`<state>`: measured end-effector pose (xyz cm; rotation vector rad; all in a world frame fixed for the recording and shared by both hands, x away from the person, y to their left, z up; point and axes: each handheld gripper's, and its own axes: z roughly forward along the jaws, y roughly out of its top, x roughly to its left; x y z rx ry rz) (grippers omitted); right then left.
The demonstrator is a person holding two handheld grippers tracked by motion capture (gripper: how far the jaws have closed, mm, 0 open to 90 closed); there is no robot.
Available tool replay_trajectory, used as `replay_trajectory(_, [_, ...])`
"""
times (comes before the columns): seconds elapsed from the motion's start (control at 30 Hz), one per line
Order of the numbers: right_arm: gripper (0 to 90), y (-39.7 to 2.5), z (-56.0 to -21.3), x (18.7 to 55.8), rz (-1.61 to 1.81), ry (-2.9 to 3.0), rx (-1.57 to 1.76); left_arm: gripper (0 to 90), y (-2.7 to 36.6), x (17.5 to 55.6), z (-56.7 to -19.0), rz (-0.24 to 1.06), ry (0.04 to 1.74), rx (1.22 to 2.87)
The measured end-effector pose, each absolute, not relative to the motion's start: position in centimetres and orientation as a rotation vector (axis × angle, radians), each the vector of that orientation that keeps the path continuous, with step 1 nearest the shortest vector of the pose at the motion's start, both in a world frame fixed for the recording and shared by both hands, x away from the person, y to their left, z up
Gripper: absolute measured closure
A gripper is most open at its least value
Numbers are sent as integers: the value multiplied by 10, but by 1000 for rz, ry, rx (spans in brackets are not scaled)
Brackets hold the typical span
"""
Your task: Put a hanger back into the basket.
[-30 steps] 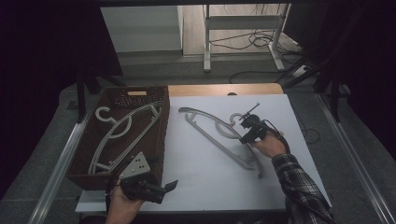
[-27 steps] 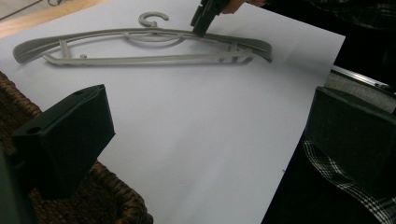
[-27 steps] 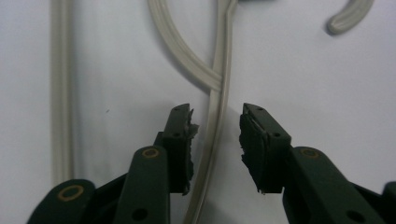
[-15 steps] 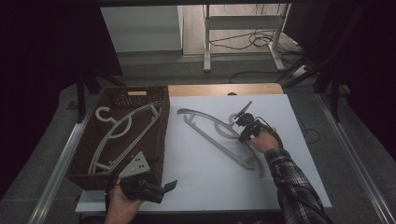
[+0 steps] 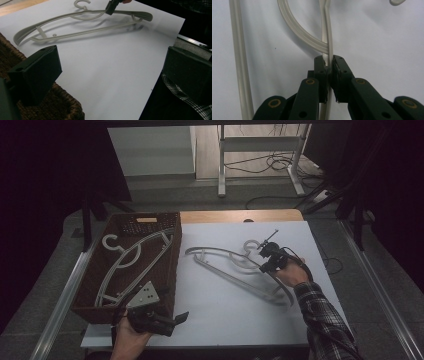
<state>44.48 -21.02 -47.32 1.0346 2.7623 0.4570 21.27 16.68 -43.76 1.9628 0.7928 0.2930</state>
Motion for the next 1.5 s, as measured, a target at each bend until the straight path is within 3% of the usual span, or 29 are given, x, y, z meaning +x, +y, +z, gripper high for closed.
replay_trajectory(0.57, [821, -247, -429, 398, 630, 2698, 835, 27, 175, 225, -416, 254, 834, 2064])
replay_trajectory(0.97, [820, -264, -398, 350, 662, 2708, 566, 68, 154, 259, -368, 219, 733, 2183])
replay_trajectory(1.13, [820, -261, -393, 330, 666, 2725, 394, 137, 135, 277, -357, 189, 679, 2231])
replay_trajectory(1.43, [820, -248, -387, 315, 696, 2734, 198, 340, 93, 311, -370, -31, 602, 2316])
replay_trajectory(1.5, [820, -246, -386, 314, 708, 2734, 168, 419, 87, 317, -375, -90, 586, 2326])
